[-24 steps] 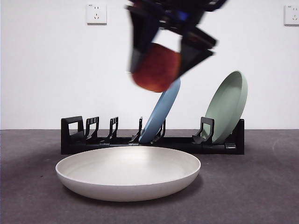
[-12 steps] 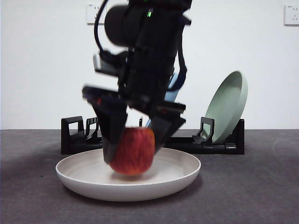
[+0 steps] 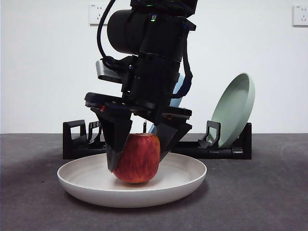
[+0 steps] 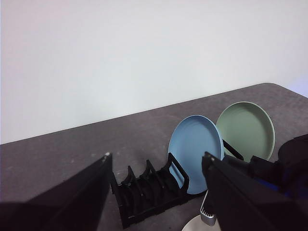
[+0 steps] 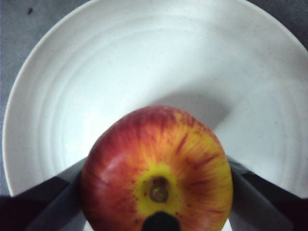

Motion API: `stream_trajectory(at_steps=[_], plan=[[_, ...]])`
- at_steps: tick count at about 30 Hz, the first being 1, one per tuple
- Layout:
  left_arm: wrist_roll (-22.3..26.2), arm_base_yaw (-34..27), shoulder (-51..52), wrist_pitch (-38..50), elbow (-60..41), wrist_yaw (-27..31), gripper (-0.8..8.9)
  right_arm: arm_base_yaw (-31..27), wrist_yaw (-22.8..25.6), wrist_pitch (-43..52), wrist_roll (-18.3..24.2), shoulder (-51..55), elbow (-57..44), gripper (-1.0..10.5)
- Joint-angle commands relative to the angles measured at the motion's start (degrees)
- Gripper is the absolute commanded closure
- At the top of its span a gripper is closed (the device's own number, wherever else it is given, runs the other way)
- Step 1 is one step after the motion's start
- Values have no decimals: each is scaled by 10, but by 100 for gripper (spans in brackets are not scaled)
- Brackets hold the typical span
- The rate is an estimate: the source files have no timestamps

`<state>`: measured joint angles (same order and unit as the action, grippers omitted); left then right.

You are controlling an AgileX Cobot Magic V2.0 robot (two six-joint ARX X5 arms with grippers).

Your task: Take the yellow plate from the plate rack,put the plate on the table,take the apple from the table,put the apple in the plate

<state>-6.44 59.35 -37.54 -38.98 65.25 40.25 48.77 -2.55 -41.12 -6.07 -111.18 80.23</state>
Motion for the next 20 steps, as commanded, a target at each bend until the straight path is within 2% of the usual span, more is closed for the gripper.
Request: stream_trajectory(at_steps=[1, 12, 20], plan=[[6, -1, 1, 2, -3, 2, 500, 2, 1, 1, -3, -2, 1, 405], [5, -1, -3, -2, -3, 2, 500, 0, 0, 1, 0, 15, 10, 407], [7, -1, -46, 3, -3, 2, 500, -8, 1, 2, 39, 124, 17, 414]])
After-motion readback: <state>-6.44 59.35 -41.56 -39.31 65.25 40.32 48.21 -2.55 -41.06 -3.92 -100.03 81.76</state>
